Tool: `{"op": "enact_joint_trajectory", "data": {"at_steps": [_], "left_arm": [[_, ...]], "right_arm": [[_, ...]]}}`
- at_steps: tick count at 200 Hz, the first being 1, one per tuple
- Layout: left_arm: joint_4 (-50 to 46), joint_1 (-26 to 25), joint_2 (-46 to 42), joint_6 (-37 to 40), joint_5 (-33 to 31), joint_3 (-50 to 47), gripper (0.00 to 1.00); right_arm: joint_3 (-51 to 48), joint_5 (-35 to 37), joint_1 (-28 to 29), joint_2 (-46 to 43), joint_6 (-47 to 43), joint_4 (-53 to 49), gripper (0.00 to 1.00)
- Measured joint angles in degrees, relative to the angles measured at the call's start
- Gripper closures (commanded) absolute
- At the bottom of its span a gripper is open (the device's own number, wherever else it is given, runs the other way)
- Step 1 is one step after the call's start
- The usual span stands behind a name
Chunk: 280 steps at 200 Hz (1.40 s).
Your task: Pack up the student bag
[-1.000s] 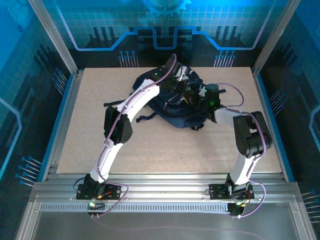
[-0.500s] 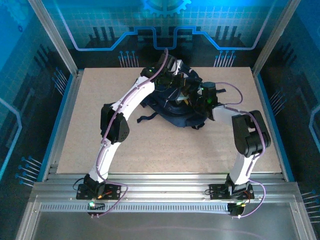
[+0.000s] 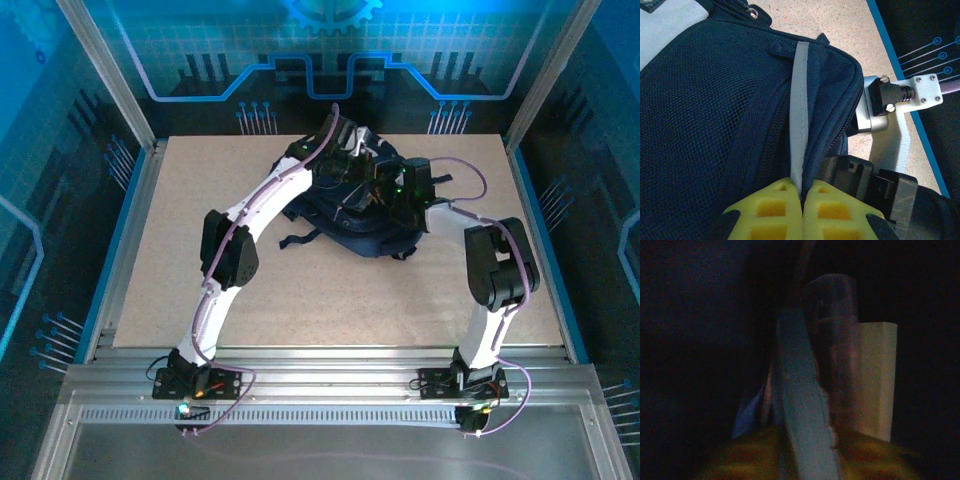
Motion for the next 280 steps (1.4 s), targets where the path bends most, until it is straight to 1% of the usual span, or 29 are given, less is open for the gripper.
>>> {"op": "enact_joint_trajectory", "data": {"at_steps": [8,22,54,73,77,91,100,107,133,166,198,207,220,225,232,237,247,269,280], "left_arm": [[0.37,0.07,-0.37,-0.17,-0.04,-0.44,1.0],[0.81,0.13,-0.52,-0.39,-0.04,-0.46,1.0],[1.2,0.04,-0.52,-0.55,0.04,-0.46,1.0],[1.38,0.04,-0.52,-0.57,0.42,-0.46,1.0],[1.4,0.04,-0.52,-0.59,0.42,-0.46,1.0],[1.42,0.04,-0.52,-0.76,0.46,-0.46,1.0],[1.44,0.04,-0.52,-1.03,0.63,-0.46,1.0],[1.46,0.04,-0.52,-1.25,0.79,-0.46,1.0],[1.6,0.04,-0.52,-2.01,0.83,-0.48,1.0],[3.17,-0.22,-0.87,-2.21,1.44,-2.84,1.0],[4.55,-0.63,-0.87,-3.21,1.88,-4.04,0.99],[4.87,-0.63,-0.87,-3.45,1.88,-4.11,0.96],[5.11,-0.63,-0.87,-3.54,1.9,-4.37,0.87],[5.29,-0.66,-0.9,-3.63,1.95,-4.61,0.8],[5.51,-0.7,-0.92,-3.63,2.08,-4.96,0.65],[5.77,-0.7,-0.92,-3.67,2.36,-5.2,0.6],[6.36,-0.81,-1.05,-4.17,2.43,-5.73,0.56],[7.87,-0.92,-1.97,-4.63,2.56,-6.69,0.55],[8.52,-0.79,-3.23,-4.61,2.54,-8.11,0.51]], "right_arm": [[0.11,0.0,-0.24,0.0,-0.44,-0.9,0.42],[0.11,-0.02,-1.05,-0.31,-1.42,-1.77,0.37],[-0.63,0.04,-2.67,-3.1,-4.59,-6.29,0.36],[-1.51,0.35,-3.41,-6.27,-6.82,-9.25,0.44],[-1.73,0.59,-3.58,-7.02,-7.58,-9.86,0.47],[-2.12,1.09,-3.93,-8.85,-9.09,-11.13,0.64],[-2.14,1.38,-4.02,-9.46,-9.31,-11.41,0.71],[-2.14,1.53,-4.02,-9.64,-9.84,-11.41,0.75],[-1.99,1.07,-4.0,-8.17,-10.51,-10.86,0.78],[-0.79,-0.44,-2.86,-2.25,-9.4,-7.82,0.81],[1.77,-1.22,-1.49,-0.66,-9.79,-7.91,0.76],[1.97,-1.36,-1.53,-0.79,-10.29,-8.09,0.73],[1.66,-1.53,-1.97,-1.51,-11.02,-9.31,0.7],[1.22,-1.57,-2.25,-2.19,-11.37,-9.94,0.68],[0.42,-1.57,-2.67,-3.54,-12.02,-10.95,0.66],[-0.31,-1.55,-3.02,-4.83,-12.57,-11.91,0.65],[-1.55,-1.2,-3.69,-7.87,-13.99,-14.58,0.64],[-3.58,0.98,-4.35,-16.15,-17.51,-21.33,0.6],[-4.48,2.4,-4.33,-20.61,-19.32,-24.63,0.57]]}}
